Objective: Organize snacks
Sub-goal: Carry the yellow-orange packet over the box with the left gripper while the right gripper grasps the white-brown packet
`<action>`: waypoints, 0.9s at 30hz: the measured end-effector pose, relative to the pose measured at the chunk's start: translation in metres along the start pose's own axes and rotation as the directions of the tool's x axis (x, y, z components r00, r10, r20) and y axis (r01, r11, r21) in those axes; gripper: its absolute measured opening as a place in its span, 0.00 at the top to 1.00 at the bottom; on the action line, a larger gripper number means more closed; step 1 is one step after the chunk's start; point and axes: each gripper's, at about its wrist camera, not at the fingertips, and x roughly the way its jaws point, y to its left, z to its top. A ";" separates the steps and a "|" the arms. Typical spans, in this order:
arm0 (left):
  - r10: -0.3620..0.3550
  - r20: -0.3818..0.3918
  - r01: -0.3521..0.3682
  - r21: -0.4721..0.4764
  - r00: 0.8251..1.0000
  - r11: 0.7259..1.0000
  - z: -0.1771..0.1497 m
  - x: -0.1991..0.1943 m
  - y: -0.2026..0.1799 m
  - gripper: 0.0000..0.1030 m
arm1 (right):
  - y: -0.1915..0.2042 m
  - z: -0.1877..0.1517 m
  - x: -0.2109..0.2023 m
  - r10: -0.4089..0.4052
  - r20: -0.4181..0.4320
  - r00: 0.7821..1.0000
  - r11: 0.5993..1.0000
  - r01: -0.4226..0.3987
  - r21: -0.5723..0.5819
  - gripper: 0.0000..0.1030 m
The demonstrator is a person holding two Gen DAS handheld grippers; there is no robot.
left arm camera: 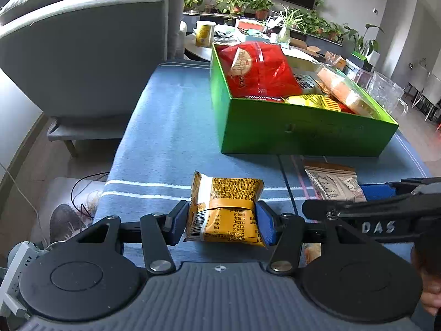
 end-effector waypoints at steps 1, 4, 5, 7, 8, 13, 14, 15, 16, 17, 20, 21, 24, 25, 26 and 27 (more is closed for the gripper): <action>0.000 0.003 0.000 -0.001 1.000 1.000 0.000 -0.001 0.000 0.51 | 0.001 -0.001 0.000 -0.007 0.002 1.000 1.000 0.007 -0.014 0.46; -0.005 0.005 0.005 0.001 1.000 1.000 0.001 -0.002 0.000 0.51 | 0.002 -0.004 0.000 -0.017 0.006 1.000 0.999 0.017 -0.051 0.46; -0.006 0.006 0.006 0.004 1.000 1.000 0.001 -0.003 -0.001 0.51 | 0.001 -0.005 -0.001 -0.020 0.008 1.000 0.998 0.021 -0.062 0.46; -0.011 0.009 0.011 0.005 1.000 1.000 0.002 -0.004 -0.003 0.51 | -0.001 -0.006 -0.005 -0.043 0.015 0.999 0.995 0.044 -0.084 0.46; -0.015 0.011 0.015 0.005 1.000 1.000 0.002 -0.004 -0.003 0.51 | -0.004 -0.006 -0.006 -0.053 0.016 0.998 0.994 0.054 -0.090 0.46; -0.036 0.019 0.036 0.010 0.999 0.999 0.005 -0.006 -0.011 0.51 | -0.021 -0.007 -0.017 -0.035 0.027 0.999 0.999 0.036 -0.032 0.46; -0.039 0.021 0.039 0.013 0.999 0.999 0.005 -0.007 -0.012 0.51 | -0.024 -0.008 -0.021 -0.026 0.036 0.999 0.999 0.026 -0.020 0.46; -0.044 0.023 0.043 0.016 0.999 0.999 0.006 -0.008 -0.014 0.51 | -0.026 -0.008 -0.025 -0.014 0.045 0.999 1.000 0.014 -0.008 0.46; -0.049 0.026 0.048 0.019 0.998 0.999 0.007 -0.009 -0.016 0.51 | -0.027 -0.009 -0.029 0.000 0.055 0.998 1.000 0.001 0.000 0.46; -0.052 0.029 0.051 0.021 0.998 0.998 0.008 -0.010 -0.017 0.51 | -0.028 -0.009 -0.033 0.008 0.064 0.998 1.000 -0.009 0.003 0.46; -0.058 0.041 0.057 0.027 0.997 0.998 0.010 -0.014 -0.021 0.51 | -0.028 -0.008 -0.042 0.022 0.091 0.996 1.000 -0.022 -0.001 0.46; -0.061 0.044 0.060 0.027 0.997 0.998 0.011 -0.015 -0.022 0.51 | -0.028 -0.008 -0.045 0.026 0.099 0.995 1.000 -0.026 -0.001 0.46; -0.071 0.049 0.070 0.025 0.996 0.997 0.014 -0.017 -0.026 0.51 | -0.030 -0.005 -0.053 0.041 0.126 0.991 0.999 -0.042 0.006 0.46; -0.075 0.051 0.074 0.025 0.996 0.997 0.015 -0.018 -0.027 0.51 | -0.032 -0.004 -0.055 0.045 0.135 0.990 0.999 -0.047 0.011 0.46; -0.078 0.054 0.076 0.026 0.996 0.997 0.016 -0.020 -0.028 0.51 | -0.034 -0.003 -0.057 0.047 0.143 0.989 0.999 -0.050 0.019 0.46; -0.080 0.058 0.078 0.027 0.995 0.997 0.017 -0.021 -0.029 0.51 | -0.035 -0.002 -0.059 0.049 0.153 0.987 0.998 -0.053 0.027 0.46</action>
